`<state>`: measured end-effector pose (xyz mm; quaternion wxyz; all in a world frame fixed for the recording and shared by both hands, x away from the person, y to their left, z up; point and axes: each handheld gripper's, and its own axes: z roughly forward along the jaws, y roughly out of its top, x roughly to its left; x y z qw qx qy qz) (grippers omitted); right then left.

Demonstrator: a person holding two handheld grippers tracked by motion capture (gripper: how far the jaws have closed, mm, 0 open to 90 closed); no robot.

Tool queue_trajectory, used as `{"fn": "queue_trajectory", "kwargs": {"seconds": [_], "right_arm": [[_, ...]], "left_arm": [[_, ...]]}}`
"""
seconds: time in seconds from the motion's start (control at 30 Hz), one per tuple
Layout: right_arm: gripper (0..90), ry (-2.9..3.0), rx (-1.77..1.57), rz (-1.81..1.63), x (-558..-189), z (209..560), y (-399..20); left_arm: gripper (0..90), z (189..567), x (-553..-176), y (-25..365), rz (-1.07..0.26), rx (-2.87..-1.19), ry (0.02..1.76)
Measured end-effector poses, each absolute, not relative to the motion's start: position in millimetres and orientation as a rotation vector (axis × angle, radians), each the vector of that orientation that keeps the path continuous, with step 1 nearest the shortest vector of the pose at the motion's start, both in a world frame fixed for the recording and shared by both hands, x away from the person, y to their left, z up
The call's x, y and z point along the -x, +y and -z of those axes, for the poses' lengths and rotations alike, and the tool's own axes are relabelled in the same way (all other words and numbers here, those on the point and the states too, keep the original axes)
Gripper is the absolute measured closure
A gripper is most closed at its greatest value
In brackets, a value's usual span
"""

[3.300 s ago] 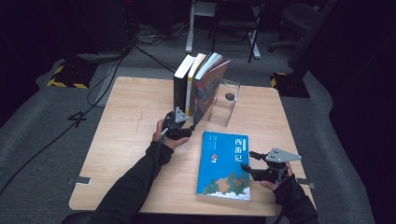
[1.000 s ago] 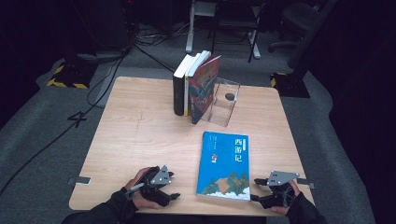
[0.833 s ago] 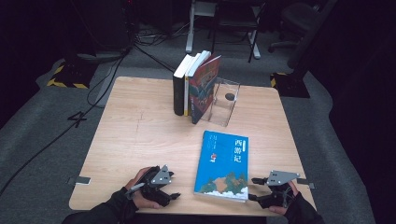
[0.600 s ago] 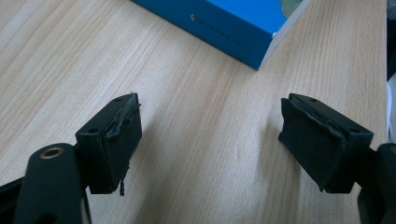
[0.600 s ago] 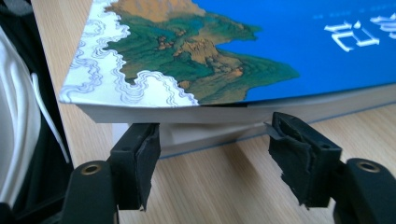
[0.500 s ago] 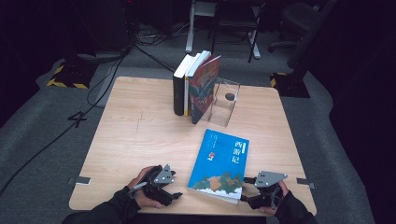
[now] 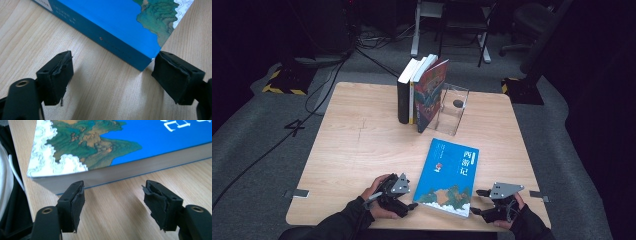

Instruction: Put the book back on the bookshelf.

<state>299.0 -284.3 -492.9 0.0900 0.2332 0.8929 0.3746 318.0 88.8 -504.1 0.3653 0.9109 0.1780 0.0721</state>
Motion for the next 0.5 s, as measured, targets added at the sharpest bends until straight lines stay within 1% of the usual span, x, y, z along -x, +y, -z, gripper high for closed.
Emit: {"fn": "queue_trajectory", "kwargs": {"seconds": [0.07,0.1,0.27,0.5], "right_arm": [[33.5,2.648,-0.696,-1.127,-299.6,492.5,-283.6],[32.2,2.644,-0.694,-1.125,-300.0,491.4,-283.1],[32.2,2.606,-0.716,-1.162,-299.1,488.8,-282.7],[30.8,2.528,-0.735,-1.209,-300.2,478.6,-269.2]], "left_arm": [[15.4,504.3,-318.5,88.7,-0.184,-2.341,0.457],[15.5,504.2,-318.6,88.7,-0.184,-2.341,0.458],[15.8,504.1,-320.7,91.6,-0.194,-2.339,0.468],[15.7,504.0,-330.9,100.7,-0.218,-2.332,0.492]]}}
